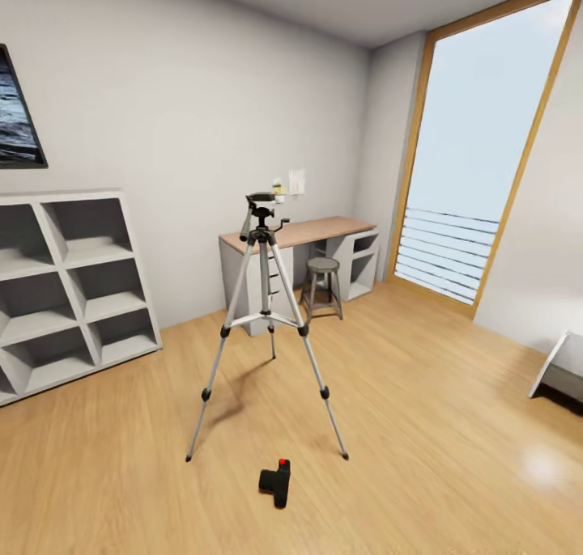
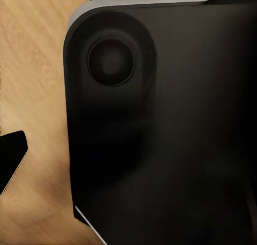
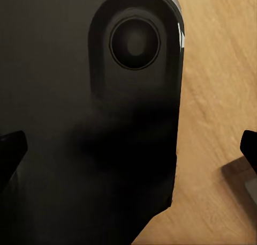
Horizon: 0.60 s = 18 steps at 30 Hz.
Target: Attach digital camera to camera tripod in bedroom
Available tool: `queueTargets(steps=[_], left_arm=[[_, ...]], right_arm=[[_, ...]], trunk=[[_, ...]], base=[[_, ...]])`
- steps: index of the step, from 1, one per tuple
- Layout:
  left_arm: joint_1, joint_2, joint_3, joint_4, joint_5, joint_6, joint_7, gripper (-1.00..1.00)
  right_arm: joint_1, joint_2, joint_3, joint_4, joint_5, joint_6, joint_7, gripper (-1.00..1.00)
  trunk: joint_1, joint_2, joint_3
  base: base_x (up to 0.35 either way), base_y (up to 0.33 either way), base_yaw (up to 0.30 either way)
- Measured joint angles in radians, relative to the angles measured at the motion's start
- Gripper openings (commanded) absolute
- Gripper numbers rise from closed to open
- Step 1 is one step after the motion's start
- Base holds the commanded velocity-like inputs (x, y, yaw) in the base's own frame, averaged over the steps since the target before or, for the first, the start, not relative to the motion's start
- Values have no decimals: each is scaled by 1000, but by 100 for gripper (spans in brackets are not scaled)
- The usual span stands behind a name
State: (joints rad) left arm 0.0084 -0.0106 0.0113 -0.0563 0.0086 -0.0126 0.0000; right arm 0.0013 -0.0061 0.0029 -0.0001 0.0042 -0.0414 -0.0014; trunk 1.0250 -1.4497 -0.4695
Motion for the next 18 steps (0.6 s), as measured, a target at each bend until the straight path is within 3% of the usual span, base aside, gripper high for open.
queueTargets(steps=[18], left_arm=[[0, 1, -1, 0, 51, 0, 0, 100]], right_arm=[[0, 0, 0, 0, 0, 0, 0, 100]], trunk=[[0, 0, 0]], base=[[0, 0, -287]])
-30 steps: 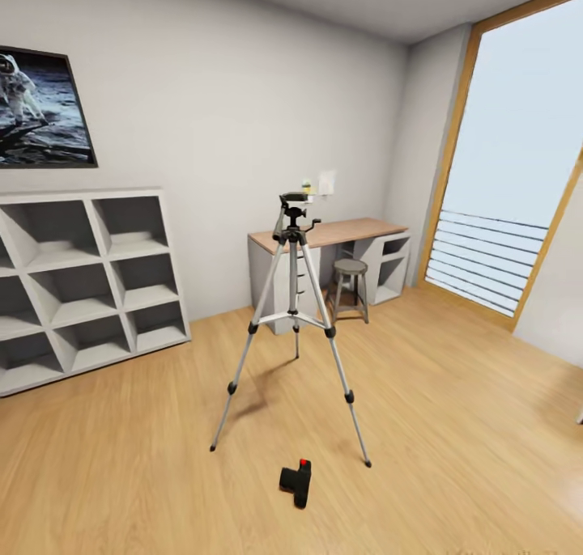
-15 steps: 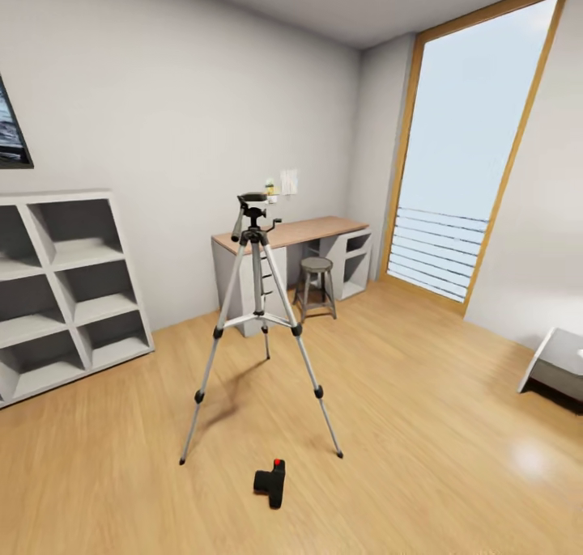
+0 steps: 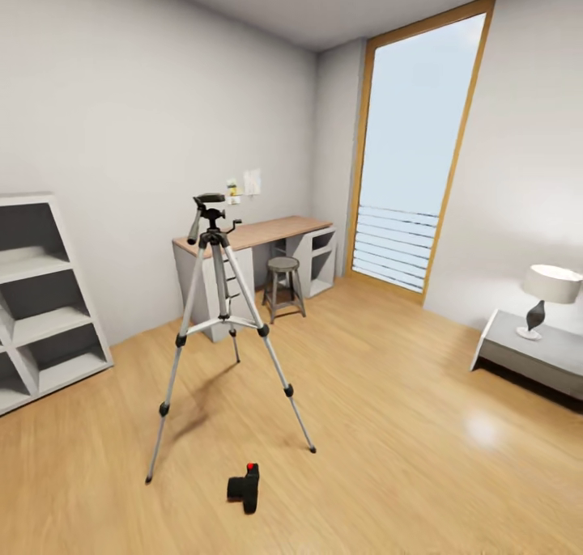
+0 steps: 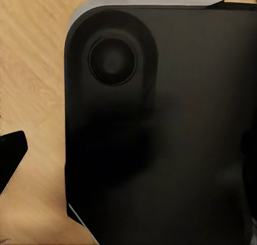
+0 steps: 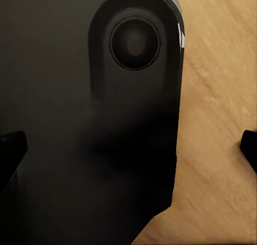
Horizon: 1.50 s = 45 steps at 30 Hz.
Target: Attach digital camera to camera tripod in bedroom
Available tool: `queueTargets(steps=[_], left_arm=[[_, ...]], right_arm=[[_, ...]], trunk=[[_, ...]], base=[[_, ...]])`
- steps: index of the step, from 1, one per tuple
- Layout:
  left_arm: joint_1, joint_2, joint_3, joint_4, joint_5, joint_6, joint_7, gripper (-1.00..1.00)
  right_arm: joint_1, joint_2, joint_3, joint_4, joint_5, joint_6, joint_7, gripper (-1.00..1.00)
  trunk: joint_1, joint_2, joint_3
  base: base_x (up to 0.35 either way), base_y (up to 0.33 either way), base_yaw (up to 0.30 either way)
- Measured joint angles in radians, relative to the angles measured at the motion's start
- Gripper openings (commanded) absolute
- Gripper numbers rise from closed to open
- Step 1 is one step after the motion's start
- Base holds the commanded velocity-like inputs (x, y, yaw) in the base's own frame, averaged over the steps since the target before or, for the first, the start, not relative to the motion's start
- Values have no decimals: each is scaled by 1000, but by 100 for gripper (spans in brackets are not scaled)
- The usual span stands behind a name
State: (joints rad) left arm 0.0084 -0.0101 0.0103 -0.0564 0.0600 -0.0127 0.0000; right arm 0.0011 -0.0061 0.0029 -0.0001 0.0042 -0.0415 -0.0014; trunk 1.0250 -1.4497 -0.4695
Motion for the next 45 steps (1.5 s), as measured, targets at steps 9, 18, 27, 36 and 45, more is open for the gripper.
queueTargets(steps=[9, 18, 27, 36, 45], left_arm=[[0, 0, 1, 0, 2, 0, 0, 100], [0, 0, 1, 0, 2, 1, 0, 100], [0, 0, 1, 0, 2, 1, 0, 100], [0, 0, 0, 1, 2, 2, -1, 100], [0, 0, -1, 1, 2, 2, -1, 100]], right_arm=[[0, -1, 0, 0, 0, 0, 0, 100], [0, -4, 0, 0, 0, 2, 2, 100], [0, -6, 2, 0, 3, 2, 10, 100], [0, -6, 3, 0, 5, 2, 14, 100], [0, -6, 3, 0, 6, 2, 12, 100]], trunk=[[0, 0, 0], [0, 0, 0], [0, 0, 0], [0, 0, 0], [-1, 0, 0]], base=[[0, 0, -273], [0, 0, -70], [0, 0, -6], [66, -13, 0], [265, -92, 0]])
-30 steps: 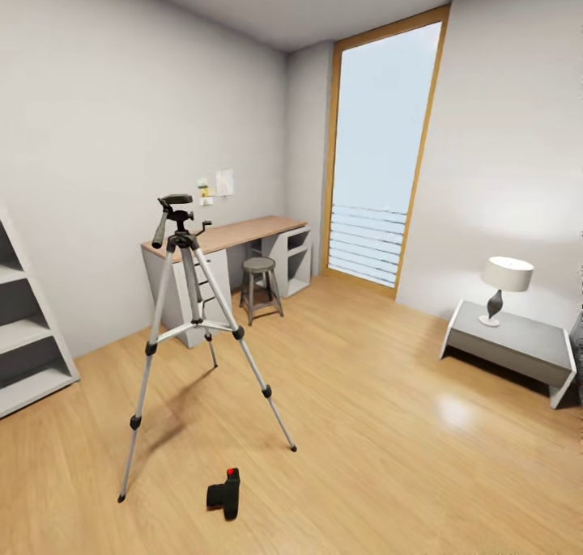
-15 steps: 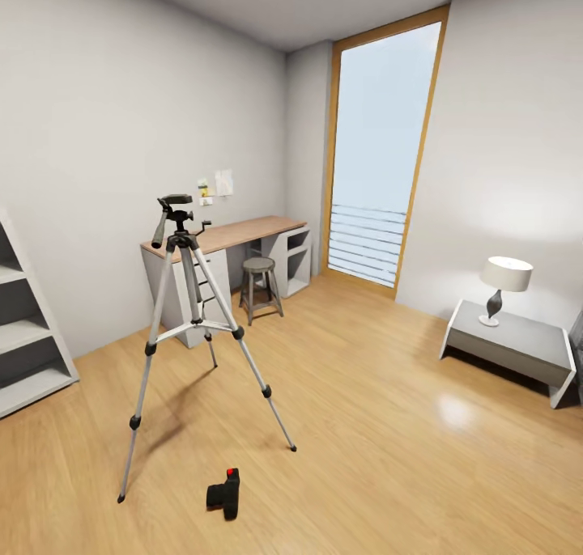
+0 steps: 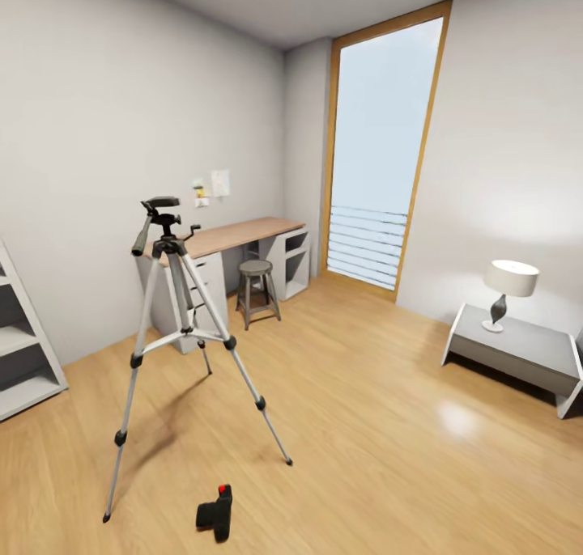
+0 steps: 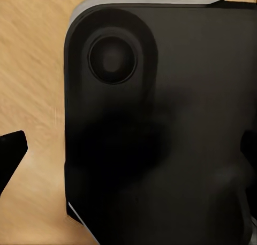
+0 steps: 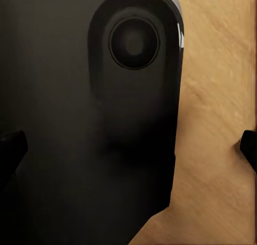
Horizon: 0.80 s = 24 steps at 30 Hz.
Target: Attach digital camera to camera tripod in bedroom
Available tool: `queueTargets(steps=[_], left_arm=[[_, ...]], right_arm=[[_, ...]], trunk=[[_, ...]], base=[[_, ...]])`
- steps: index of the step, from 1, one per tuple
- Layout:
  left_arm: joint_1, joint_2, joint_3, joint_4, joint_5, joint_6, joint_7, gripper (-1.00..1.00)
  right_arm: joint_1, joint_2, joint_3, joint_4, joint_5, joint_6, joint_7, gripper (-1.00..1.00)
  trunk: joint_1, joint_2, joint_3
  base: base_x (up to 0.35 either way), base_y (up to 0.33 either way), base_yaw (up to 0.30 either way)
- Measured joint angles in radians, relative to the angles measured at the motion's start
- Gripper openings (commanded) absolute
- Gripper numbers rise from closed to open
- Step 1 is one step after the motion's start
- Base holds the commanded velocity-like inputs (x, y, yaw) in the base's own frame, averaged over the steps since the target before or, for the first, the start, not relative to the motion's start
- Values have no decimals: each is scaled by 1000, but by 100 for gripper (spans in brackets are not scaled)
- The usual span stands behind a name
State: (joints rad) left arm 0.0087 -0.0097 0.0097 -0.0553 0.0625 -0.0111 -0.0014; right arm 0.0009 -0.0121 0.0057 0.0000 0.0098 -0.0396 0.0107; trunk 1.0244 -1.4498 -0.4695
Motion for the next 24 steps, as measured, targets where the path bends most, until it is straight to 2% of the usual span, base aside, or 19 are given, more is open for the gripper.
queueTargets(steps=[6, 24], left_arm=[[0, -1, 0, 0, 0, 0, 0, 100], [0, 1, 0, 0, 0, 0, 0, 100]], right_arm=[[0, 0, 0, 0, 0, 0, -1, 100], [0, 3, -1, 0, -1, 0, -10, 100]], trunk=[[0, 0, 0], [0, 0, 0]], base=[[192, -29, 0], [112, -2, 0]])
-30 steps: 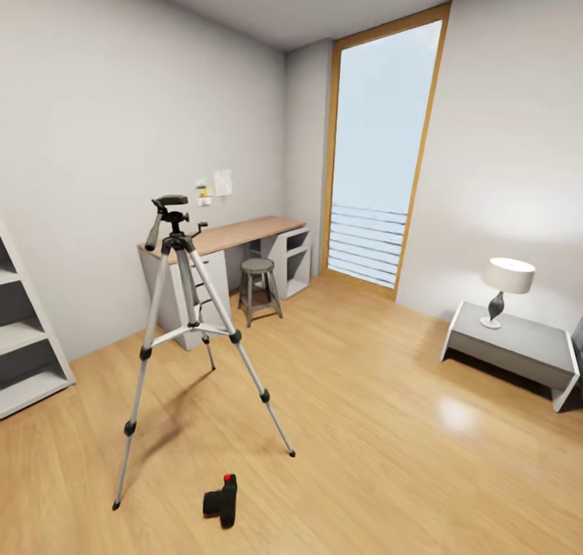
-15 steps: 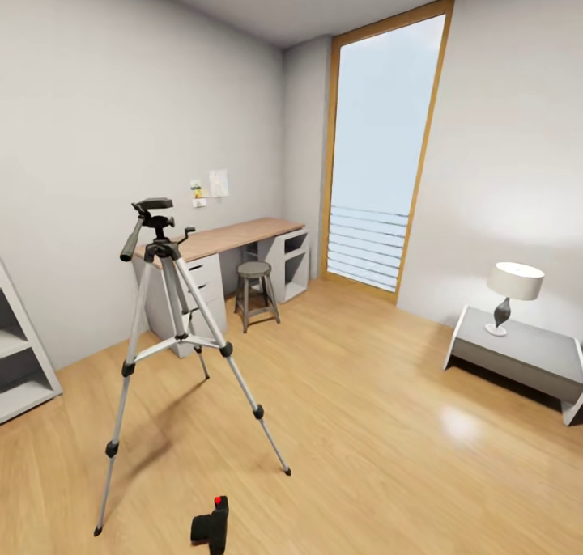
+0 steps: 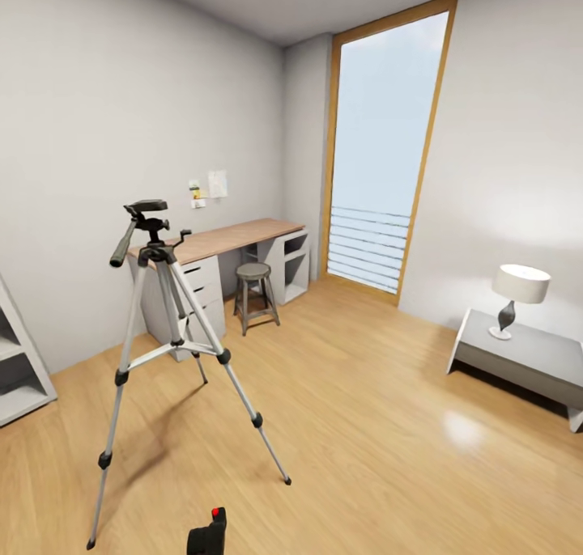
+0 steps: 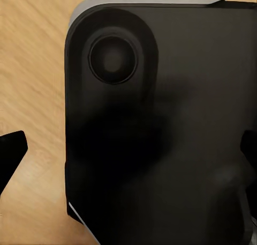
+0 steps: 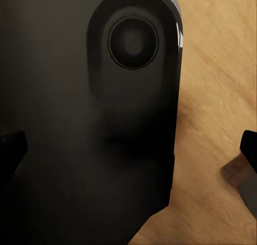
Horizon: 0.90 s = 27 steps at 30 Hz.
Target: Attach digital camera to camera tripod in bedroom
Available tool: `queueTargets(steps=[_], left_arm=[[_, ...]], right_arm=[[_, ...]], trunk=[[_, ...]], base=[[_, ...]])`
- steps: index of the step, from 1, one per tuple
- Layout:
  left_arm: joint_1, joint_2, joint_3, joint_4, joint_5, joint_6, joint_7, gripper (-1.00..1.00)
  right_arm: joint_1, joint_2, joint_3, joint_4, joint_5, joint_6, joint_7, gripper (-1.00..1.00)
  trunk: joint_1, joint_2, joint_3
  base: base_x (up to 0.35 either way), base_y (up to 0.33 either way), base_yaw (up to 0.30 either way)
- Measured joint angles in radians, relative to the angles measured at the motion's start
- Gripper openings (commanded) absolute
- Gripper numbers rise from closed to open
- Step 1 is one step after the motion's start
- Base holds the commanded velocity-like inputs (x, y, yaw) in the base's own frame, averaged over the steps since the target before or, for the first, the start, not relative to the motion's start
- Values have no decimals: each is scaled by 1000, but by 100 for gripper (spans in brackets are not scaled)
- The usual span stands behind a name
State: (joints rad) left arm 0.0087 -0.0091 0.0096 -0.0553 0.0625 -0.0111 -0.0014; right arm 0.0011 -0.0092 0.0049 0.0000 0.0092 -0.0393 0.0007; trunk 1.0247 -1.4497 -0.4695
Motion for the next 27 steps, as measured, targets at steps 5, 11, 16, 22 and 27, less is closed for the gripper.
queueTargets(steps=[5, 11, 16, 22, 27], left_arm=[[0, 0, 0, 0, 0, 0, 0, 100], [0, 0, 1, 0, 0, 0, 0, 100], [0, 0, 1, 0, 0, 0, 0, 100], [0, 0, 0, 0, 0, 0, 0, 100], [0, 0, 1, 0, 1, 0, 0, 100]], right_arm=[[0, 0, 1, 0, 0, 1, 1, 100], [0, 1, 1, 0, 1, 1, -2, 100], [0, -1, 1, 0, 0, 0, -2, 100], [0, -1, 1, 0, 0, 0, -2, 100], [0, -1, 1, 0, 0, 0, -2, 100]], trunk=[[0, 0, 0], [0, 0, 0], [0, 0, 0], [0, 0, 0], [0, 0, 0]], base=[[108, 0, 0], [185, 0, 0], [222, 0, 0], [224, 0, 0], [224, 0, 0]])
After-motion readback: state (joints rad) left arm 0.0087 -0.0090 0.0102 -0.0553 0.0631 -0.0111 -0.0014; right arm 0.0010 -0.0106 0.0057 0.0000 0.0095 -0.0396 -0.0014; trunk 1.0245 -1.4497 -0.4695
